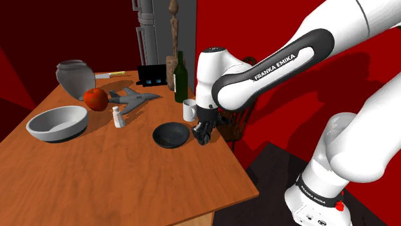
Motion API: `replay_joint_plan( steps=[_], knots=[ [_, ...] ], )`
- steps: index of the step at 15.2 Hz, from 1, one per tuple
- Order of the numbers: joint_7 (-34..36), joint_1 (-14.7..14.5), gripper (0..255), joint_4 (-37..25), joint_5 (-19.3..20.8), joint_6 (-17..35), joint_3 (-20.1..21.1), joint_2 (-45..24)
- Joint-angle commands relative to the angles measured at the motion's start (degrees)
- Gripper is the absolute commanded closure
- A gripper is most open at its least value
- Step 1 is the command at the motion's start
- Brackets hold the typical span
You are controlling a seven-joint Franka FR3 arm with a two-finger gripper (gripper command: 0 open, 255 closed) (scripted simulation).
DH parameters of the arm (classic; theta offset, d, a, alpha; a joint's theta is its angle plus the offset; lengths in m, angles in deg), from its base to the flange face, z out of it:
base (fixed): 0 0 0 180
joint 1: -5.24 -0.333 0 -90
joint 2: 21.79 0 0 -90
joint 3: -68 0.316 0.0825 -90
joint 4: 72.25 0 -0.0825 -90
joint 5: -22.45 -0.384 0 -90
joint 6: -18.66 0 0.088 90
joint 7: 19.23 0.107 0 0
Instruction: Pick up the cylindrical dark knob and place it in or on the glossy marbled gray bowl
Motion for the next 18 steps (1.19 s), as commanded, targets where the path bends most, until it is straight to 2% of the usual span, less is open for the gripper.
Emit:
replay_joint_plan(
  steps=[1,8,18],
  knots=[
    [-0.13,-0.12,255,-0.58,-0.23,-1.76,-0.12,1.16],
    [-0.59,-0.26,255,-3.48,-0.58,-7.66,-0.66,4.20],
    [1.98,1.98,255,-27.93,5.93,-9.87,-0.21,-18.58]
  ],
)
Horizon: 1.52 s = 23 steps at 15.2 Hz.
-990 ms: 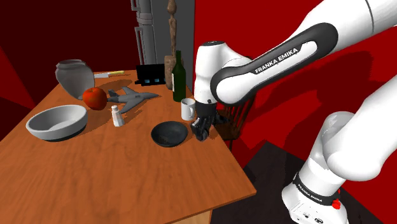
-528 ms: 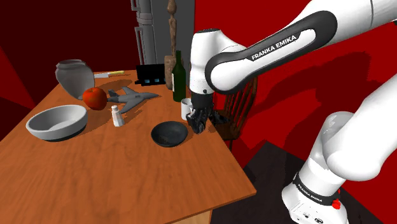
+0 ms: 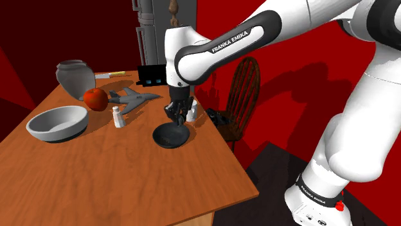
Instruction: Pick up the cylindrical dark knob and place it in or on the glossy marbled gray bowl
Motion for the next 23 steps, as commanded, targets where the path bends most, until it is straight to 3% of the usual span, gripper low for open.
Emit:
replay_joint_plan(
  steps=[1,3,16,23],
  knots=[
    [0.20,0.21,255,-5.52,1.33,-1.03,-0.23,-4.61],
    [0.55,0.07,255,-10.27,2.32,-2.24,-0.35,-8.28],
    [1.92,-0.30,255,-5.64,4.19,7.17,-0.82,-13.24],
    [1.92,-0.31,255,-5.64,4.19,7.17,-0.82,-13.24]
  ],
)
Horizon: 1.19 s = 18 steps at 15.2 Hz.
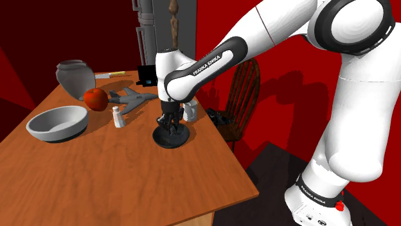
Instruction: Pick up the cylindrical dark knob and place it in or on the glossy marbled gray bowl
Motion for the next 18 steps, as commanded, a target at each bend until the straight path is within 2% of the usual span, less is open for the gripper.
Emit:
replay_joint_plan(
  steps=[1,2,7,11,18],
  knots=[
    [0.00,0.00,255,0.00,0.00,0.01,0.00,0.00],
    [0.00,0.00,0,0.00,0.00,0.01,0.00,0.00],
    [0.00,0.00,0,0.00,0.00,0.01,0.00,0.00],
    [-0.95,0.27,0,-2.71,-1.43,-6.40,0.42,3.85],
    [-0.95,0.26,0,-2.71,-1.43,-6.40,0.41,3.85]
  ],
)
